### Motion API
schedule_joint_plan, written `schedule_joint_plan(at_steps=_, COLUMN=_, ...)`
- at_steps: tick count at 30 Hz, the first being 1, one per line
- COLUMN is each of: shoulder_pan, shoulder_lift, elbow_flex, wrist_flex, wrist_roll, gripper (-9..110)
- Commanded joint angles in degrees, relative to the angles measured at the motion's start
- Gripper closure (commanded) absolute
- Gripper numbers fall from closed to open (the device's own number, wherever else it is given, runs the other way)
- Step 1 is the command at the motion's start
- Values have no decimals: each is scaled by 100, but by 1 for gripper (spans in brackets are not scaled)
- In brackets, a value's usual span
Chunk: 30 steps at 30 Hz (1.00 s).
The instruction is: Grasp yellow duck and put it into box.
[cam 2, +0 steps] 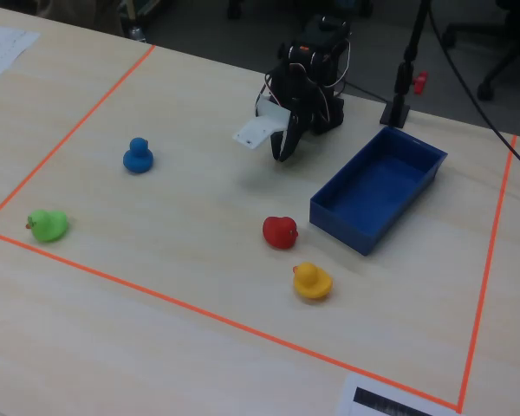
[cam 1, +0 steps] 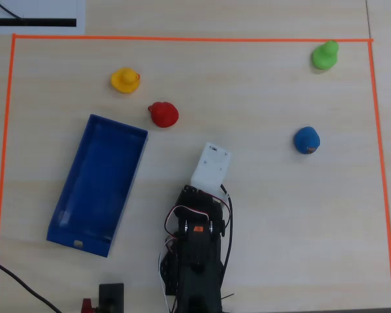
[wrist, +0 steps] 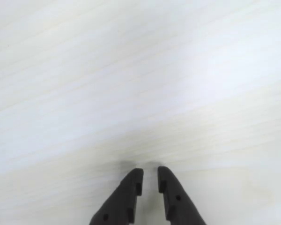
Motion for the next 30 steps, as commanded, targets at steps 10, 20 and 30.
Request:
schedule_joint_plan(at_steps=10, shoulder_pan=18, shoulder_lift=-26, elbow_flex=-53, wrist_flex=141, wrist_roll=-44, gripper=101)
schedule_joint_plan(at_steps=20, shoulder_pan=-176, shoulder_lift=-1037, elbow_flex=-1564, wrist_flex=633, wrist_roll=-510, gripper=76)
schedule_joint_plan(at_steps=30, shoulder_pan=-369, shoulder_lift=-5651, elbow_flex=-6478, wrist_flex=466, wrist_roll=97, gripper=61)
